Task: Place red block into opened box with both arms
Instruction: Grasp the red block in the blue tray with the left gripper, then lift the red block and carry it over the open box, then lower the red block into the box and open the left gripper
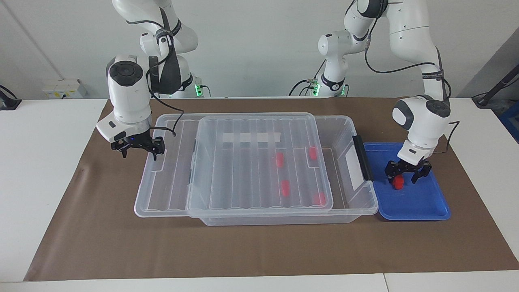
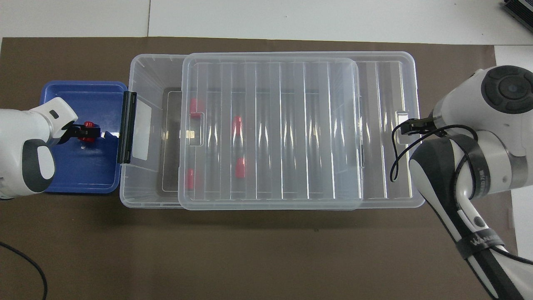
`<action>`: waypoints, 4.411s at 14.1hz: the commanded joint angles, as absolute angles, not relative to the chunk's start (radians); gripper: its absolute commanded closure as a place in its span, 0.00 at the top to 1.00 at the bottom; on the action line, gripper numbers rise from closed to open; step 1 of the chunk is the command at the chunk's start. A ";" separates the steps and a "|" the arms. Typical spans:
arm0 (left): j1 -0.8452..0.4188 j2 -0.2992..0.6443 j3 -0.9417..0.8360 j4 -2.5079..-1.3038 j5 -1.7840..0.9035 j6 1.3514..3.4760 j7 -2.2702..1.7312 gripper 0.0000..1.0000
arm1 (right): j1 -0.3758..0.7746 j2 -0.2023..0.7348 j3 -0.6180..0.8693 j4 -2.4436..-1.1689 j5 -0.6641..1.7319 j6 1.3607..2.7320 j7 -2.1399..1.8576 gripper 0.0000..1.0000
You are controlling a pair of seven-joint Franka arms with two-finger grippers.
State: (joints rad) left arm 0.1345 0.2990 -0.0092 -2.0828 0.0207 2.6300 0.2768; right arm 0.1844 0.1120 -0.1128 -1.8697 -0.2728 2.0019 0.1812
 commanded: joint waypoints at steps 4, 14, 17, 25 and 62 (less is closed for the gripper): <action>0.126 0.291 -0.002 -2.111 0.034 2.660 0.258 0.30 | 0.158 0.107 -0.110 -1.873 -0.319 1.987 0.181 1.00; 0.055 0.235 -0.002 -1.745 0.034 2.052 0.042 0.00 | 0.114 0.097 -0.112 -1.871 -0.322 1.970 0.176 1.00; 0.022 0.206 -0.014 -1.591 0.034 1.808 -0.050 0.00 | 0.112 0.095 -0.114 -1.871 -0.324 1.959 0.176 1.00; -0.219 0.181 -0.040 -1.569 0.020 1.877 -0.560 0.00 | 0.078 0.087 -0.114 -1.871 -0.354 1.956 0.167 1.00; -0.362 0.314 -0.035 -2.003 0.225 2.457 -0.696 0.52 | 0.069 -0.067 -0.060 -1.706 -0.038 1.692 0.132 1.00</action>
